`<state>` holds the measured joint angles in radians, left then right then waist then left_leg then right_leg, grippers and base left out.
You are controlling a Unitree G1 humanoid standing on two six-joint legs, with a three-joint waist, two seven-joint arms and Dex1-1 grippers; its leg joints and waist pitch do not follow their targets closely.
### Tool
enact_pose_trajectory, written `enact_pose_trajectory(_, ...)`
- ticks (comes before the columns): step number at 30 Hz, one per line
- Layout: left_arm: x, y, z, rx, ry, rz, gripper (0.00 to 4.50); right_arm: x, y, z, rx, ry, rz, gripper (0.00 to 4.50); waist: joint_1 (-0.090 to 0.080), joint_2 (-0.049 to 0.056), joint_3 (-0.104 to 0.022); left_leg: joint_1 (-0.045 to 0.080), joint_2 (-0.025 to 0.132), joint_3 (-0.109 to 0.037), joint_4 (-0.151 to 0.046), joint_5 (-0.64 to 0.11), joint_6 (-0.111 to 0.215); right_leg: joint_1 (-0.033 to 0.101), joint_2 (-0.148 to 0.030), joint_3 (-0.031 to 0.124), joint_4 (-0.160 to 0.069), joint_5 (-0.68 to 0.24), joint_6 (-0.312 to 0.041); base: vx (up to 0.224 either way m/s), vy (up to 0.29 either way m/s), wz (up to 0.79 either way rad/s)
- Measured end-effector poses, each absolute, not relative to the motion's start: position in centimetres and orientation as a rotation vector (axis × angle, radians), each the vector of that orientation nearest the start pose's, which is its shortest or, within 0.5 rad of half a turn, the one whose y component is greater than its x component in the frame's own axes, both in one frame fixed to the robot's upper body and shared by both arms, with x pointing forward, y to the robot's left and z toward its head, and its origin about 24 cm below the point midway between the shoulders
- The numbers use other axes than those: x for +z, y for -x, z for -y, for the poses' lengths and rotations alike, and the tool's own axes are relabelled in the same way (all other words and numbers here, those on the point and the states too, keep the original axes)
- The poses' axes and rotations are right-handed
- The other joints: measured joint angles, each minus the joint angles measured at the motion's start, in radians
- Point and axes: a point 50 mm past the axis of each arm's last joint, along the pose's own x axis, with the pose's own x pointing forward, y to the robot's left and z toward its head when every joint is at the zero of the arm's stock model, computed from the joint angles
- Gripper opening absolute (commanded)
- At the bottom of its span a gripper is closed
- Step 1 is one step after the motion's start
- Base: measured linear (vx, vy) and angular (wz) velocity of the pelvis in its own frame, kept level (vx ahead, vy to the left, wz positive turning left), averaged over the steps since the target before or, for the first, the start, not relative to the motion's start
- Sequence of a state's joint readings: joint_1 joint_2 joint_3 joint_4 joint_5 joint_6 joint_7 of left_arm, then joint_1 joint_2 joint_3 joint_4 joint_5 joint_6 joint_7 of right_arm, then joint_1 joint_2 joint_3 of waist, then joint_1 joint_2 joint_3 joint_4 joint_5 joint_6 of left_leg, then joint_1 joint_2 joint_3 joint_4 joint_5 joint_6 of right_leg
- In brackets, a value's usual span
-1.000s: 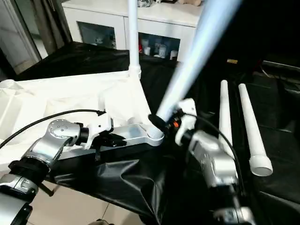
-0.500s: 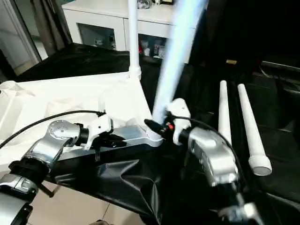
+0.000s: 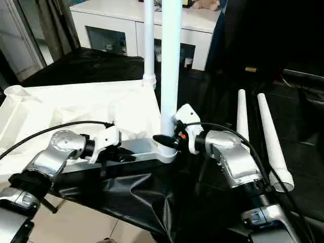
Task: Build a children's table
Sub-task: Rotate table base
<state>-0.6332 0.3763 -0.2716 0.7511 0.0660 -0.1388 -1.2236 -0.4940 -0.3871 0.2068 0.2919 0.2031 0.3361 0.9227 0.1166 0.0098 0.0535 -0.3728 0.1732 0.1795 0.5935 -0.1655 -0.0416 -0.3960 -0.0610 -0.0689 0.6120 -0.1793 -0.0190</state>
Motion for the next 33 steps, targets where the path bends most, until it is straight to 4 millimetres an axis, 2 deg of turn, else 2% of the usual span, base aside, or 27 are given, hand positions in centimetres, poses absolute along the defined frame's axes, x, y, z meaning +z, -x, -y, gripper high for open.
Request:
enact_pose_trajectory(11, 4.7, -32.0, -14.5, -1.377, -0.508, -0.373, 0.00, 6.8, -30.9, 14.1, 1.060, 0.095, -0.302, 1.90, 0.002, 0.000, 0.000, 0.004, 0.000, 0.000, 0.000, 0.000, 0.000, 0.003, 0.000, 0.000, 0.000, 0.000, 0.000, 0.000, 0.000, 0.00)
enact_pose_trajectory(29, 4.6, -32.1, -14.6, -1.379, -0.502, -0.382, 0.00, 6.5, -31.2, 14.1, 1.080, 0.096, -0.293, 1.90, -0.001, 0.000, 0.000, 0.008, 0.000, 0.000, 0.000, 0.000, 0.000, 0.008, 0.000, 0.000, -0.002, -0.001, 0.001, 0.000, 0.000, 0.00)
enact_pose_trajectory(33, 4.5, -32.4, -14.7, -1.348, -0.491, -0.397, 0.00, 6.2, -31.6, 13.7, 1.033, 0.095, -0.284, 1.90, -0.004, -0.001, -0.001, 0.011, 0.000, 0.000, 0.000, 0.000, 0.000, 0.010, 0.000, 0.000, -0.002, -0.001, 0.001, 0.000, 0.000, 0.00)
